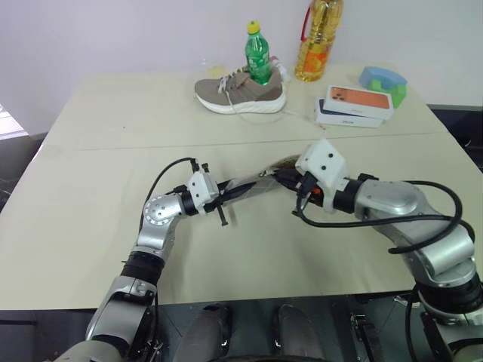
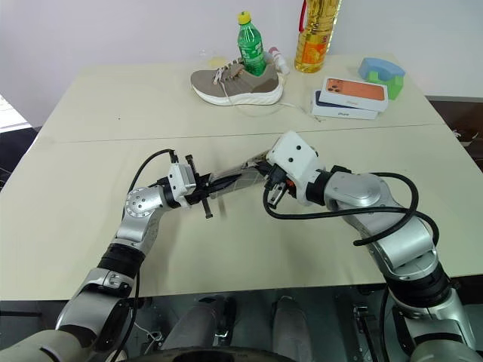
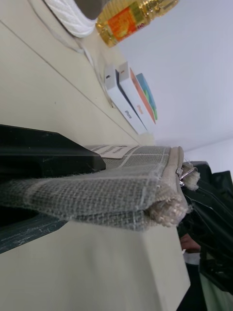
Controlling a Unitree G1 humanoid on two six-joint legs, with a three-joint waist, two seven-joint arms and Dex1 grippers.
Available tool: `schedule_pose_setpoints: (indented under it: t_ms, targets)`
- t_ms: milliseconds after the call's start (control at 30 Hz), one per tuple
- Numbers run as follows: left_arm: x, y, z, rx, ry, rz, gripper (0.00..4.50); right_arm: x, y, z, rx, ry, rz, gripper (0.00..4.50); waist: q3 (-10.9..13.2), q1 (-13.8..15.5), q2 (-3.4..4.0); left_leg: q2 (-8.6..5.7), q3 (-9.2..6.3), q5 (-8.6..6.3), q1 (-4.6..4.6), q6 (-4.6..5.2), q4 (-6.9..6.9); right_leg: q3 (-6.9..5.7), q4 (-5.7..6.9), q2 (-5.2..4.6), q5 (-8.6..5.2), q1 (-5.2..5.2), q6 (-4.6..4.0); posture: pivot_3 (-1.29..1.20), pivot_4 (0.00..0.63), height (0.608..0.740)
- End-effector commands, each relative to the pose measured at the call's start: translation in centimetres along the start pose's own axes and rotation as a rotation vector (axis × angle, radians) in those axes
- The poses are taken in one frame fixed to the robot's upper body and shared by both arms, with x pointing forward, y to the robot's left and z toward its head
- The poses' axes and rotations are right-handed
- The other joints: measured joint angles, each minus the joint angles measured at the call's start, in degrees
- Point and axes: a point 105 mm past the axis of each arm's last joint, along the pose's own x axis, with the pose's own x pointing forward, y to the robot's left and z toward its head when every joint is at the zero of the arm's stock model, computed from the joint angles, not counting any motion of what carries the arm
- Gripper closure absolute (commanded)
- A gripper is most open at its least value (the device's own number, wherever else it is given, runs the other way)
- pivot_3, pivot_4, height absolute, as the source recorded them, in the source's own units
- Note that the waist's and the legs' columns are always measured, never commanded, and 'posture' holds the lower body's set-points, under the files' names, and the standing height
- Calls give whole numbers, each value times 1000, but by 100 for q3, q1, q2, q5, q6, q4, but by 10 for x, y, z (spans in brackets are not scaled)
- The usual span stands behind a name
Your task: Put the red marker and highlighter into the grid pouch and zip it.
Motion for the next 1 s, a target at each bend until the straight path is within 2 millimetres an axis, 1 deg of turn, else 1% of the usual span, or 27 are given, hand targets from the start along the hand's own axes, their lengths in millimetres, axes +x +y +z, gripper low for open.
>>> schedule_pose_setpoints:
  t_ms: [33,167,400,500,533,667,733,833,933,1000]
  targets:
    - [-10,5,-4,51,41,-1,4500,-15,-14,24,-47,-83,-55,4455,0,0,0,0,0,0,0,0,0,0,0,0,0,0,0,0,150,740]
    - [-15,6,-9,66,67,-11,4500,-22,-13,23,-41,-78,-30,4455,0,3,0,-1,0,0,0,0,0,0,-1,-1,0,1,0,0,150,740]
    - [-17,3,-11,73,74,-24,4500,-21,-8,19,-18,-73,-10,4455,0,-1,0,0,0,0,0,1,-1,0,-1,-1,0,0,0,0,150,740]
    - [-21,0,-17,97,103,-44,4500,-25,-11,28,89,-139,-1,4455,1,0,-1,0,0,0,0,0,-1,0,-1,-1,0,0,0,0,150,740]
    - [-23,-1,-18,105,113,-51,4500,-27,-13,30,155,-158,10,4455,1,0,-1,1,0,0,0,0,-1,0,-1,-1,0,0,0,0,150,740]
    - [-26,-1,-19,106,113,-47,4500,-30,-14,24,274,-141,22,4455,1,10,-1,0,-2,-1,0,1,0,1,-1,-3,0,3,0,0,150,740]
    - [-26,-1,-19,106,112,-46,4500,-29,-12,23,281,-135,25,4455,1,1,-1,-1,-2,-1,0,1,0,1,-2,-3,0,3,0,0,150,740]
    - [-25,-1,-17,107,101,-46,4500,-26,-3,16,218,-77,46,4455,1,-1,-1,0,-2,-1,0,1,-3,1,-1,-2,0,0,0,0,150,740]
    - [-22,-1,-13,123,83,-51,4500,-23,5,13,168,-51,68,3658,1,-18,-1,0,-1,-1,0,3,-3,0,-2,-2,0,0,0,0,150,740]
    - [-22,-2,-12,145,80,-61,4500,-24,5,13,158,-53,66,2693,0,-14,-2,3,0,-1,0,2,-5,0,-1,1,0,-2,0,0,150,740]
